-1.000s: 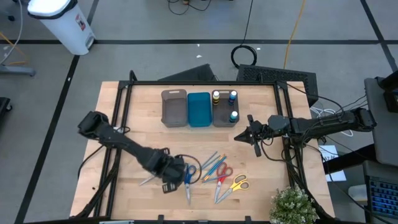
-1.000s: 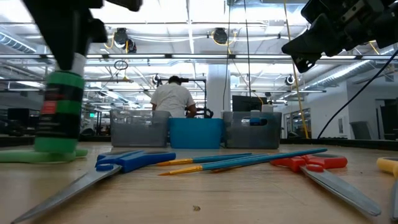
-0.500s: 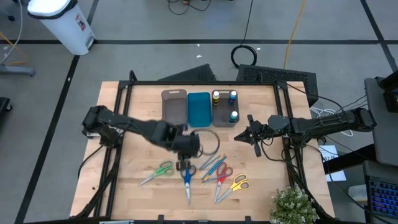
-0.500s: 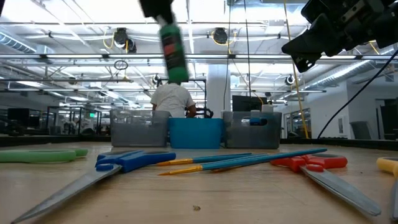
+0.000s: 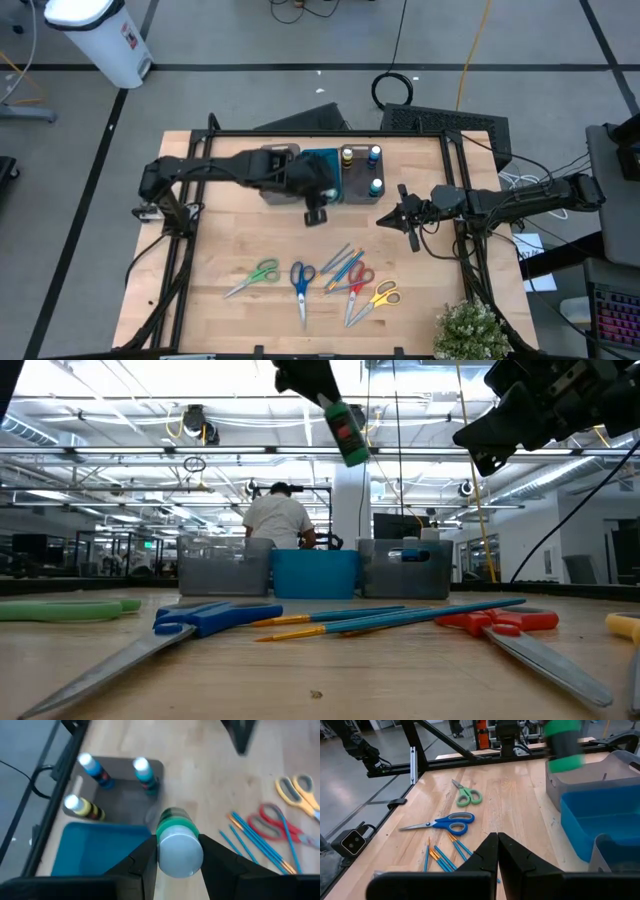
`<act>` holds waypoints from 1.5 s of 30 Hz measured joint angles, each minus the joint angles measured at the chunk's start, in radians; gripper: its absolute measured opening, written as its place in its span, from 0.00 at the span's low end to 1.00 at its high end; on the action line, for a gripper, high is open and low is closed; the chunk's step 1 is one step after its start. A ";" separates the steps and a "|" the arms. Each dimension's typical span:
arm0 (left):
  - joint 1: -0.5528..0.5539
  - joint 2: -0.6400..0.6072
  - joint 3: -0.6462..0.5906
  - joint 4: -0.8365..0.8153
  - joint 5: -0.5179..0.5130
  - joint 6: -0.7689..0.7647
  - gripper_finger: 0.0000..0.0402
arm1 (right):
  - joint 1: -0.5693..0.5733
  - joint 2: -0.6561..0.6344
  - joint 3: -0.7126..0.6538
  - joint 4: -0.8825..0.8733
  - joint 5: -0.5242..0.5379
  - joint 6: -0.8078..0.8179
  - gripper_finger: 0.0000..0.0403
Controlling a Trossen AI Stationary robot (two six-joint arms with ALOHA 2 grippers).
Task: Pick & Place Paint Supplies
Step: Put the green coloring bottle into the right gray bin
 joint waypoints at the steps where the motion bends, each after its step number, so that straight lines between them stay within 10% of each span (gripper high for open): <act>1: 0.014 0.002 0.000 0.012 0.006 0.008 0.32 | 0.000 0.000 0.000 0.000 0.000 0.000 0.00; 45: 0.194 0.338 -0.001 0.225 0.147 0.101 0.32 | -0.001 0.001 0.000 0.014 0.000 -0.030 0.00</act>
